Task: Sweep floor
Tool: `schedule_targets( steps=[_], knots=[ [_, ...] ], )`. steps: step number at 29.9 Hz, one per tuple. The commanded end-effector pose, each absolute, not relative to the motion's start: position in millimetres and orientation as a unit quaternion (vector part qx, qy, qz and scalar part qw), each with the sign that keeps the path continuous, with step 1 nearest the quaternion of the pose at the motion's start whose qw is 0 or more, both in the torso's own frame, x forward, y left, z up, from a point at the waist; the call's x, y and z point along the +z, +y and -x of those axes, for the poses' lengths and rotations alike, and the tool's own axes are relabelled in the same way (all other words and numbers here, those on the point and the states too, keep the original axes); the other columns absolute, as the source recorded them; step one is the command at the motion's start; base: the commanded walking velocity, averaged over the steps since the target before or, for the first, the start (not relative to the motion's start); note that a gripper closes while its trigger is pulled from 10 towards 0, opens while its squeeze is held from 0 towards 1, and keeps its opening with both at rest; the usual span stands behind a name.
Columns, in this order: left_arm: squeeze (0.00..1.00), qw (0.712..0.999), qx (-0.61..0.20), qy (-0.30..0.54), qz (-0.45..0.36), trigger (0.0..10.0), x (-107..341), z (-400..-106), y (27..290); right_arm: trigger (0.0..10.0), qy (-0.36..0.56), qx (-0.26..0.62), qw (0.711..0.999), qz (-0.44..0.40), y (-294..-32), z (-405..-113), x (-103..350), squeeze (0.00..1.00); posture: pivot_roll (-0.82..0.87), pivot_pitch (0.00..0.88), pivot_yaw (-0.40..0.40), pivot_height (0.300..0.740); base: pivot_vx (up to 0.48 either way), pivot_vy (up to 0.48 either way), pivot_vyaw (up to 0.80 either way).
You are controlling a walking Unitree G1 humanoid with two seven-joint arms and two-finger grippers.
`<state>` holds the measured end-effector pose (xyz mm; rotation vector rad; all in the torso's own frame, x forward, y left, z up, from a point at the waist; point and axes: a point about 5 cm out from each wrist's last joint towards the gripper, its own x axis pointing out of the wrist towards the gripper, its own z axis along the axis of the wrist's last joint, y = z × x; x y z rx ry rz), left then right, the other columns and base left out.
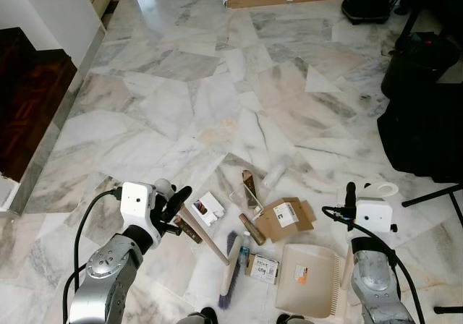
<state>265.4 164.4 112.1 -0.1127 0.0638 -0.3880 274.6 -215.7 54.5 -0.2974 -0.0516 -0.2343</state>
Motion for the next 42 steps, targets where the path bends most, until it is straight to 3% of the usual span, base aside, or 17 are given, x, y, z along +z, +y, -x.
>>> schedule_targets(
  steps=[1, 15, 42],
  knots=[
    [0.0, 0.971, -0.22, 0.05, 0.075, 10.0, 108, -261, 158, 10.0, 0.05, -0.095, 0.983, 0.149, -209, -259, 24, 0.0, 0.04, 0.244, 0.126, 0.74, 0.0, 0.0, 0.0],
    [0.0, 0.951, -0.26, 0.058, 0.155, 10.0, 115, -262, 142, 10.0, 0.044, -0.088, 0.985, 0.14, -206, -265, 26, 0.0, 0.04, 0.241, 0.129, 0.74, 0.0, 0.0, 0.0],
    [0.0, 0.988, -0.147, 0.021, 0.039, 10.0, 112, -276, 173, 10.0, 0.001, -0.081, 0.991, 0.11, -206, -275, 47, 0.0, 0.0, 0.157, 0.104, 0.74, 0.0, 0.0, 0.0]
  ],
)
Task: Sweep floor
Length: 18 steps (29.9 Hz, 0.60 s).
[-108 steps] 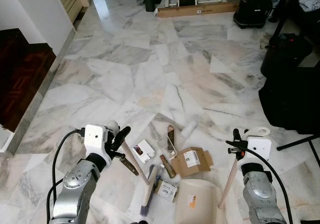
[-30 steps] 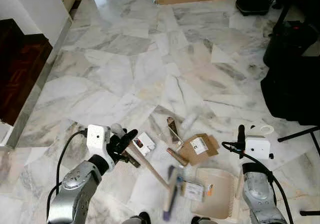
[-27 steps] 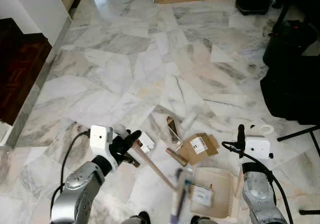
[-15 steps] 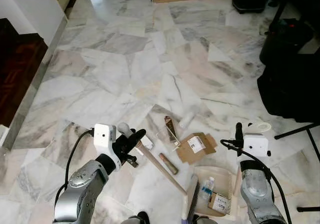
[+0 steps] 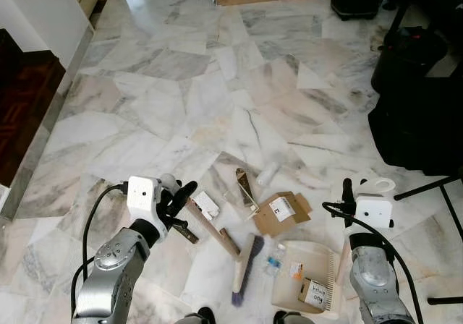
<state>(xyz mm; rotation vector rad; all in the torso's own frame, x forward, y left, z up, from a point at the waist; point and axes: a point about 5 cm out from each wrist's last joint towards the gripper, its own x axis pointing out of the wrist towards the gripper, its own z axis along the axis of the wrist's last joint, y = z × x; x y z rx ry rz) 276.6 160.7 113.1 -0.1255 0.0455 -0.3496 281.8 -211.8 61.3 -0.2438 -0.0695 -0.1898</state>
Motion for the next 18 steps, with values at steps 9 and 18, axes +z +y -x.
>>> schedule_targets(
  steps=[9, 18],
  knots=[
    [0.0, 0.988, -0.147, 0.017, 0.041, 10.0, 108, -279, 171, 10.0, -0.027, -0.081, 0.993, 0.083, -206, -275, 62, 0.0, -0.01, 0.148, 0.099, 0.74, 0.0, 0.0, 0.0],
    [0.0, 0.991, -0.13, 0.006, 0.038, 10.0, 109, -284, 173, 10.0, -0.092, -0.064, 0.993, 0.043, -196, -257, 99, 0.0, -0.03, 0.149, 0.103, 0.74, 0.0, 0.0, 0.0]
  ],
)
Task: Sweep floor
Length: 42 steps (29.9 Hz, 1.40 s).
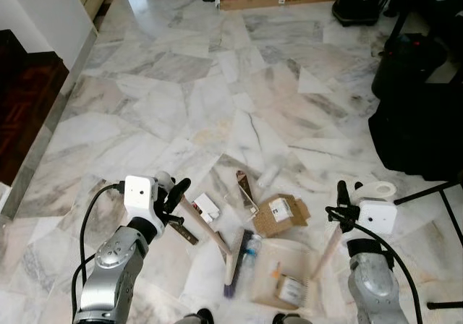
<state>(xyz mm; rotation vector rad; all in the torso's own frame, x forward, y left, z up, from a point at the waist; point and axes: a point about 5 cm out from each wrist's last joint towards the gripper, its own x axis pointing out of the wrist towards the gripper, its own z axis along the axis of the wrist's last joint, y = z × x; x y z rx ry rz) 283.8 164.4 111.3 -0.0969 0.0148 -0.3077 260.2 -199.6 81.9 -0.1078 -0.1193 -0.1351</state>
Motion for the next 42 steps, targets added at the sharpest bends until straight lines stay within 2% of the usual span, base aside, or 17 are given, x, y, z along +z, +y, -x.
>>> schedule_targets(
  steps=[1, 11, 15, 21, 31, 36, 42],
  knots=[
    [0.0, 0.991, -0.13, 0.006, 0.038, 10.0, 109, -284, 173, 10.0, -0.092, -0.064, 0.993, 0.043, -196, -257, 99, 0.0, -0.03, 0.149, 0.103, 0.74, 0.0, 0.0, 0.0],
    [0.0, 0.994, -0.104, -0.032, 0.013, 10.0, 117, -290, 175, 10.0, -0.105, -0.064, 0.992, 0.041, -198, -245, 128, 0.0, -0.05, 0.133, 0.09, 0.74, 0.0, 0.0, 0.0],
    [0.0, 0.995, -0.087, -0.054, 0.019, 10.0, 122, -290, 179, 10.0, -0.131, -0.068, 0.989, 0.033, -194, -249, 146, 0.0, -0.05, 0.134, 0.087, 0.74, 0.0, 0.0, 0.0],
    [0.0, 0.993, -0.037, -0.11, -0.013, 10.0, 137, -288, 184, 10.0, -0.16, -0.036, 0.986, 0.008, -167, -261, 170, 0.0, -0.04, 0.113, 0.071, 0.74, 0.0, 0.0, 0.0],
    [0.0, 0.983, -0.022, -0.172, -0.058, 10.0, 165, -273, 183, 10.0, -0.156, -0.026, 0.987, 0.014, -163, -278, 175, 0.0, 0.0, 0.066, 0.051, 0.74, 0.0, 0.0, 0.0],
    [0.0, 0.984, 0.002, -0.166, -0.069, 10.0, 159, -274, 194, 10.0, -0.14, -0.025, 0.989, 0.027, -161, -285, 170, 0.0, 0.0, 0.055, 0.049, 0.74, 0.0, 0.0, 0.0],
    [0.0, 0.99, 0.032, -0.131, -0.045, 10.0, 141, -271, 203, 10.0, -0.146, -0.006, 0.989, 0.02, -155, -285, 169, 0.0, 0.0, 0.02, 0.043, 0.74, 0.0, 0.0, 0.08]
  ],
)
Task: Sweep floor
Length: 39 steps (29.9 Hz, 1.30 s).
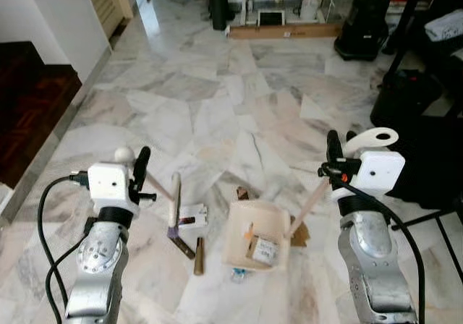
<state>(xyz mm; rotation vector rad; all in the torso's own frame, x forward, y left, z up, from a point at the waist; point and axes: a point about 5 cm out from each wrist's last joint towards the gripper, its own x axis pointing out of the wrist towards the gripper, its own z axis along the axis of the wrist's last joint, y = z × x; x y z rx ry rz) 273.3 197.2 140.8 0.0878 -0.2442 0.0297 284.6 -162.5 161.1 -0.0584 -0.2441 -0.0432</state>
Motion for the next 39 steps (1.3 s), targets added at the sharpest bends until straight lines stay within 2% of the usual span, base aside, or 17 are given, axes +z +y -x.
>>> schedule_targets(
  steps=[1, 15, 17, 23, 39],
  knots=[
    [0.0, 0.99, 0.039, -0.13, -0.039, 10.0, 141, -272, 205, 10.0, -0.148, -0.005, 0.989, 0.024, -153, -286, 169, 0.0, 0.0, 0.015, 0.038, 0.74, 0.0, 0.0, 0.77],
    [0.0, 0.991, 0.055, -0.111, -0.058, 10.0, 132, -270, 216, 10.0, -0.15, 0.017, 0.989, -0.001, -139, -295, 167, 0.0, 0.04, 0.0, 0.042, 0.74, 0.0, 0.0, 0.79],
    [0.0, 0.99, 0.059, -0.106, -0.079, 10.0, 132, -269, 220, 10.0, -0.149, 0.024, 0.989, -0.002, -137, -295, 166, 0.0, 0.04, 0.0, 0.041, 0.74, 0.0, 0.0, 0.79],
    [0.0, 0.987, 0.09, -0.105, -0.075, 10.0, 134, -268, 236, 10.0, -0.154, 0.026, 0.988, -0.006, -136, -298, 168, 0.0, 0.05, 0.002, 0.042, 0.74, 0.0, 0.0, 0.79],
    [0.0, 0.989, 0.087, -0.102, -0.066, 10.0, 130, -265, 222, 10.0, -0.164, 0.041, 0.986, -0.01, -132, -304, 175, 0.0, 0.05, 0.046, 0.037, 0.74, 0.0, 0.0, 0.79]
  ],
)
